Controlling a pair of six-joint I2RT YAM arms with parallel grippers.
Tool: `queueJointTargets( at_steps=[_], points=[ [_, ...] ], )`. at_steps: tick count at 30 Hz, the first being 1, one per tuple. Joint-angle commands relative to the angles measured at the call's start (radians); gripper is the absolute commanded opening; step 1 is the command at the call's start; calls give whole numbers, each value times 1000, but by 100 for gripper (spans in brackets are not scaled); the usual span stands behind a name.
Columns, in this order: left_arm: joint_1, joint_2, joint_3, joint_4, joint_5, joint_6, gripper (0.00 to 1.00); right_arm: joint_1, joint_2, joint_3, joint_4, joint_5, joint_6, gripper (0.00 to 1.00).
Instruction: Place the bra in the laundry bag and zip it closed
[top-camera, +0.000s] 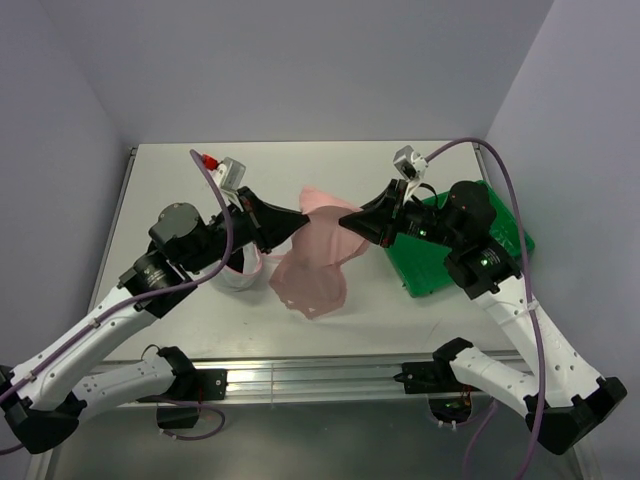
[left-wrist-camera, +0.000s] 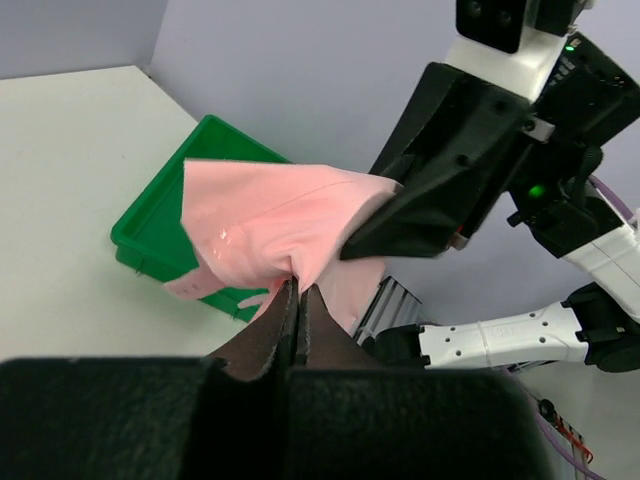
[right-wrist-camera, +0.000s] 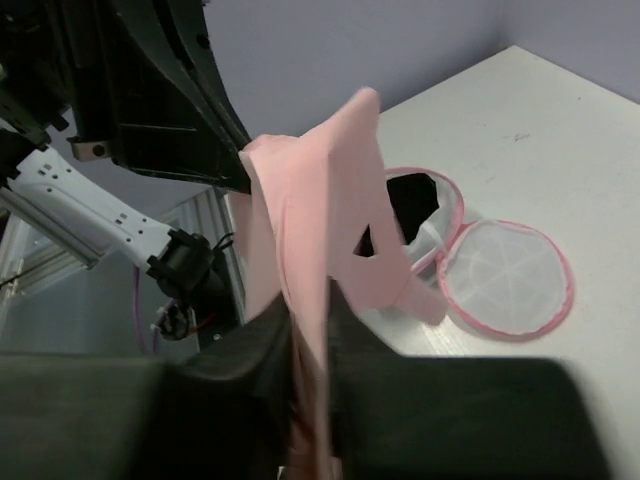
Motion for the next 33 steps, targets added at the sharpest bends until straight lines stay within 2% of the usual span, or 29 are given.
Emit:
queueJointTargets(
  at_steps=[1,2,4,5,7,8,12,16,22,27,30,31,32,33],
  points=[
    [-5,-48,13,45,21,11,4,6,2,48,65,10,5,10],
    [-3,-56,12,36,20,19,30,6,8,50,79,22,12,5],
    [-3,-99,-29,36,24,25,58,6,28,88,78,24,7,0],
    [-3,-117,-49,35,19,25,79,6,52,105,70,19,6,0],
    [-3,-180,-108,25,13,39,95,6,77,145,59,8,2,0],
    [-3,-202,-126,-5,7,42,99,5,83,153,64,2,4,0],
    [-3,-315,-261,-5,19,33,99,6,110,205,52,-22,12,0],
    [-3,-331,-313,-16,22,52,99,6,114,240,40,-42,-1,0],
    [-3,-270,-323,12,-41,118,99,6,115,272,20,-90,-7,0],
    [-6,-193,-327,114,11,115,99,6,114,268,4,-101,-14,0],
    [-6,-184,-333,177,39,123,65,6,112,248,18,-98,-16,0],
    [-6,-183,-336,195,45,117,50,6,112,245,15,-98,-17,0],
    [-5,-180,-338,220,53,111,21,5,110,233,15,-98,-19,0],
    [-6,-179,-338,226,50,108,7,5,107,226,15,-96,-30,0]
  ],
)
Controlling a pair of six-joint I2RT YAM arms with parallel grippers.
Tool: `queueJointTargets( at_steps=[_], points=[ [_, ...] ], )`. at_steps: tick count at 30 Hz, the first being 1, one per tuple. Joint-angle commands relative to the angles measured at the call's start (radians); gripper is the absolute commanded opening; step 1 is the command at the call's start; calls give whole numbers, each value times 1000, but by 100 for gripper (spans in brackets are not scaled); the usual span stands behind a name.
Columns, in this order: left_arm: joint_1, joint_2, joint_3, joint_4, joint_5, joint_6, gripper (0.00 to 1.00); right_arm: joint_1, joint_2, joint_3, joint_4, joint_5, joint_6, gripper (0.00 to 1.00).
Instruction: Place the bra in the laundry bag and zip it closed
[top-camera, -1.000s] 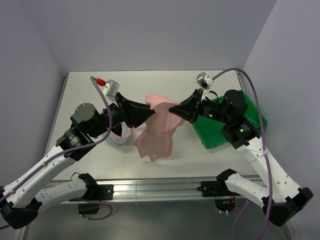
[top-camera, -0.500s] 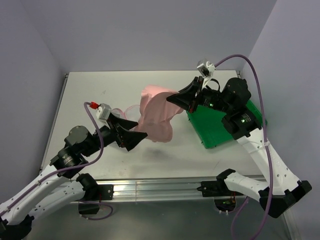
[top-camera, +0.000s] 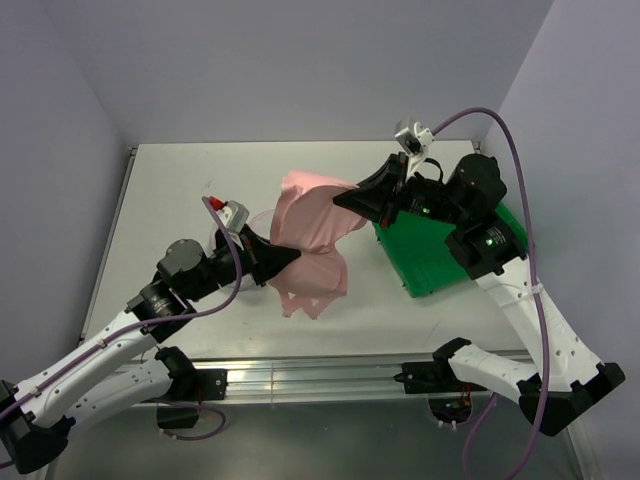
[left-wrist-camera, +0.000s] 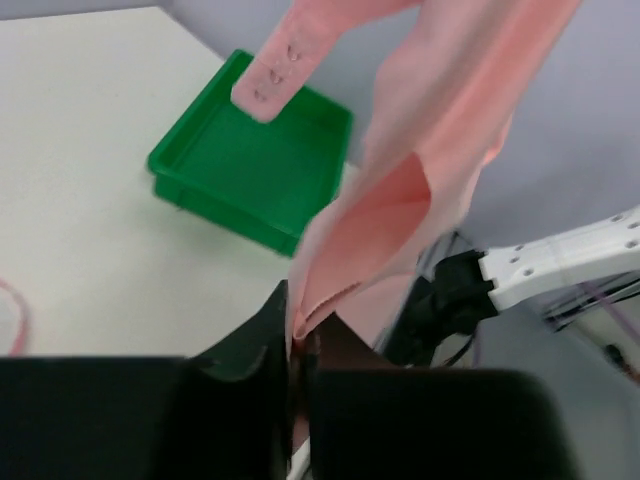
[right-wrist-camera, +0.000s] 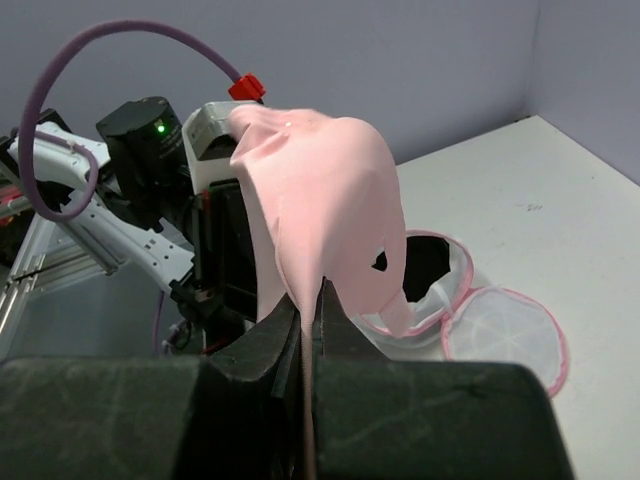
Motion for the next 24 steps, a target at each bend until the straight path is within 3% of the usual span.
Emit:
queueJointTargets(
  at_steps=[1,5,8,12,17,19,21,24],
  points=[
    [-4,-2,7,130,20,-2,0,5,-28,-10,28,-23,-31,0],
    [-2,46,18,112,-51,-57,0,6,-86,-91,92,-60,-48,0],
    [13,110,71,79,-112,-99,0,6,-167,-154,89,-62,-80,9],
    [64,225,170,-13,-116,-138,0,20,-283,-267,184,-117,-43,34],
    [127,316,276,-24,-131,-166,0,41,-399,-456,261,-175,39,55],
    [125,315,288,-8,-152,-168,0,41,-434,-501,237,-136,63,68],
    [127,305,293,1,-177,-165,0,41,-453,-515,136,-12,6,74],
    [124,290,287,-16,-217,-143,0,40,-442,-521,151,79,33,78]
  ],
)
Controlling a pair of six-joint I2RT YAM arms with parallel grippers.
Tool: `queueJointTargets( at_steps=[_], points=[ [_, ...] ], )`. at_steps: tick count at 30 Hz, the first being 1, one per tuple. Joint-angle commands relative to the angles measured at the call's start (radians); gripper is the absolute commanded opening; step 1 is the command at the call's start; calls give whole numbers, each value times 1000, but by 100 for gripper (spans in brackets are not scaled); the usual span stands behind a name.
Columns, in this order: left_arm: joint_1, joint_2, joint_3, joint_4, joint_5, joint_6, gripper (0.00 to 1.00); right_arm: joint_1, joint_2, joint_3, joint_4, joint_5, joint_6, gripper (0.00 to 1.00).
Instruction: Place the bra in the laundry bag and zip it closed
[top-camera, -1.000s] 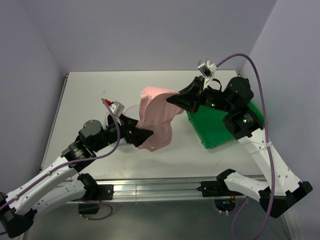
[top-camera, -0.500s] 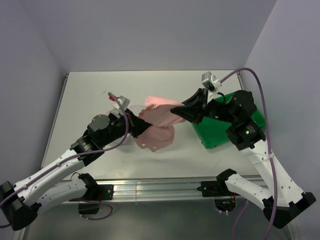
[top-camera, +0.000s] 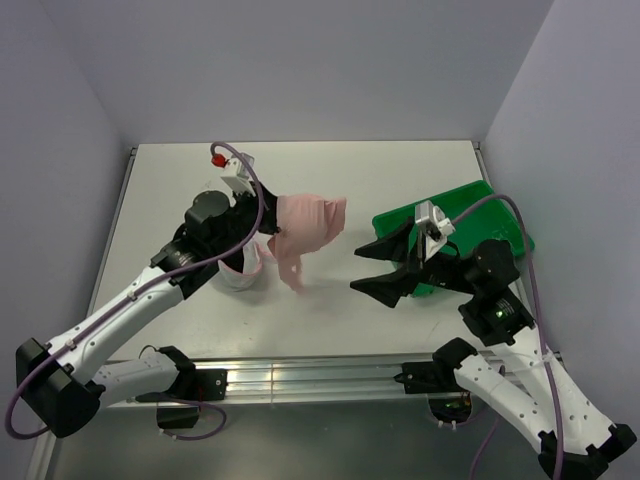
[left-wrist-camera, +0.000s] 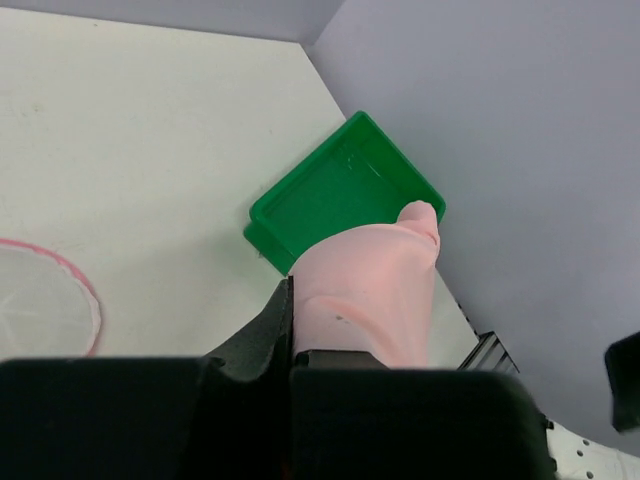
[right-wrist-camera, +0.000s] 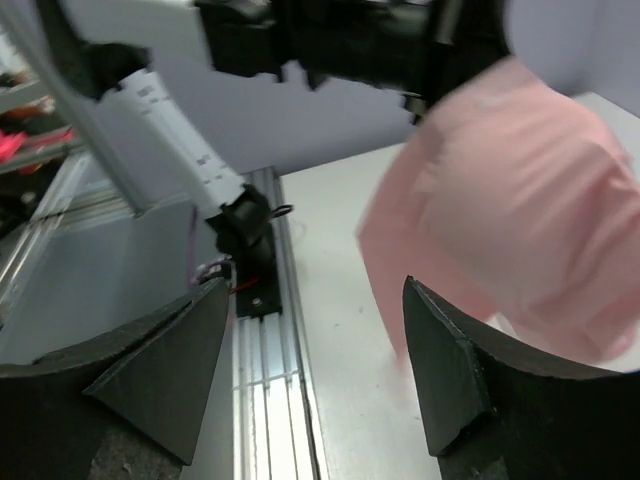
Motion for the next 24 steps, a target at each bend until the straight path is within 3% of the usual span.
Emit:
queueJointTargets(
  at_steps=[1,5,11,13,19,24],
  points=[
    [-2,-45,19,46,-46,1,0,1,33,10,-7,182,20,79],
    [-17,-111,-40,97,-1,13,0,1,138,108,-73,300,23,83],
    [-28,-226,-158,167,110,19,0,1,225,177,-44,374,-20,94],
    [-29,-249,-179,178,132,14,0,2,231,160,45,389,2,100],
    [-31,-287,-225,198,150,5,0,2,313,138,111,78,28,100],
    [-34,-294,-242,245,155,-18,0,30,321,53,198,-6,101,100]
  ],
)
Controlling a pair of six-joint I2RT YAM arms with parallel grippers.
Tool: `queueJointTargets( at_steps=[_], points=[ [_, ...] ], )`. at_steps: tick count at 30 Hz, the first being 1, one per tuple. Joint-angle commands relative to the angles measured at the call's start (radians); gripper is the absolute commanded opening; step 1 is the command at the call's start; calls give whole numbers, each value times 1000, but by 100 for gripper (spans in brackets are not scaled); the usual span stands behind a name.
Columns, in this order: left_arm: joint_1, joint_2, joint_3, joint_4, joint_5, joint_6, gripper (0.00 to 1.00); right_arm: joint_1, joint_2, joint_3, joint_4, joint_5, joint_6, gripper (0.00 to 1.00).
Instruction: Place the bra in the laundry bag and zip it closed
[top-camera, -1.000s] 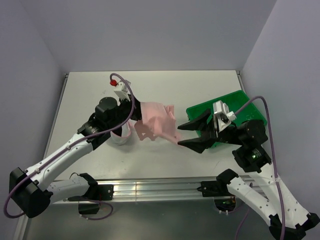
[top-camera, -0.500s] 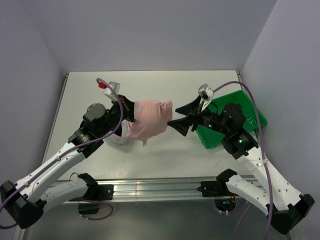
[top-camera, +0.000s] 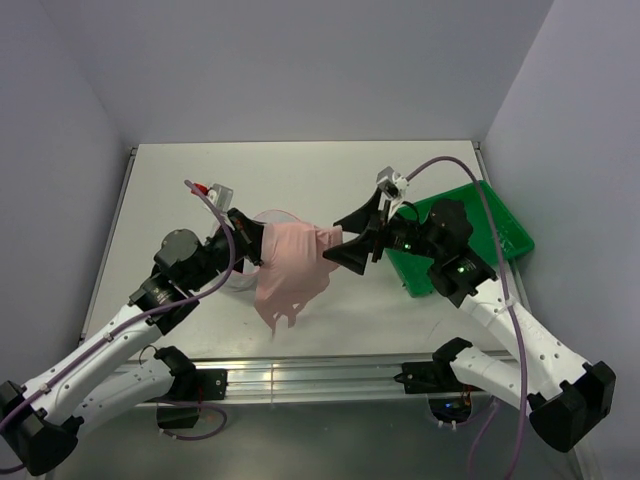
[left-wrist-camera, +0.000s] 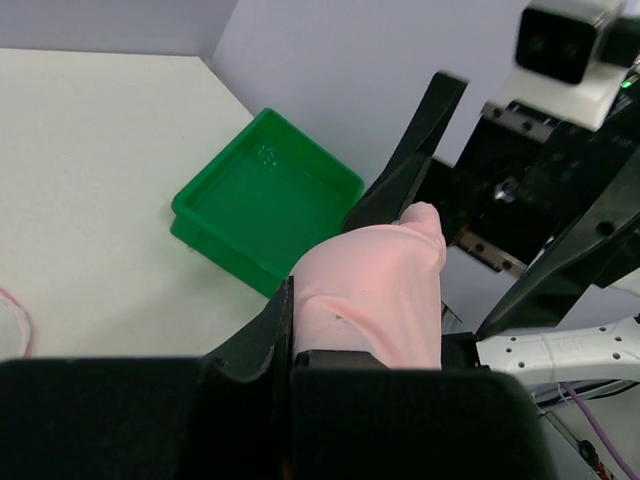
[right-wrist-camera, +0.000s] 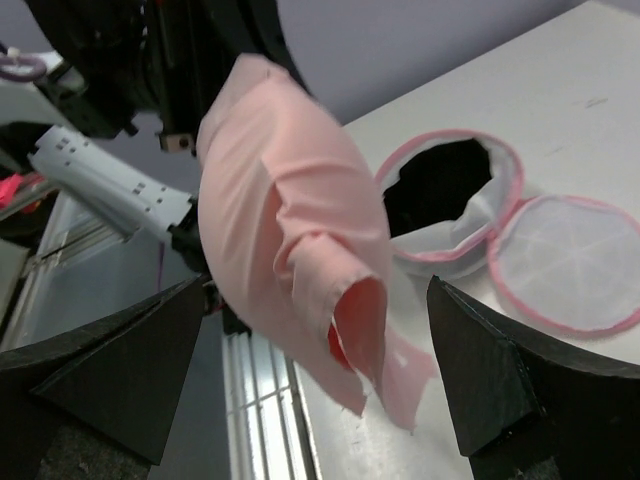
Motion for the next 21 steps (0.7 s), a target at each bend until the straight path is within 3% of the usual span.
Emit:
queueJointTargets(
  at_steps=[1,4,10,16,20,21],
  points=[
    [-7,-10,2,112,34,-18,0,31,-10,-54,101,-82,34,100],
    [-17,8,21,123,60,-17,0,50,-4,-85,122,-52,28,100],
    [-47,44,38,129,20,8,0,144,24,-143,266,-140,69,100],
    [-67,54,56,134,19,-3,0,184,51,-137,295,-57,72,97],
    [-70,-5,55,63,-34,9,1,182,39,-148,306,4,97,74],
    [-70,-19,70,37,-46,15,11,184,38,-159,309,29,101,70]
  ],
)
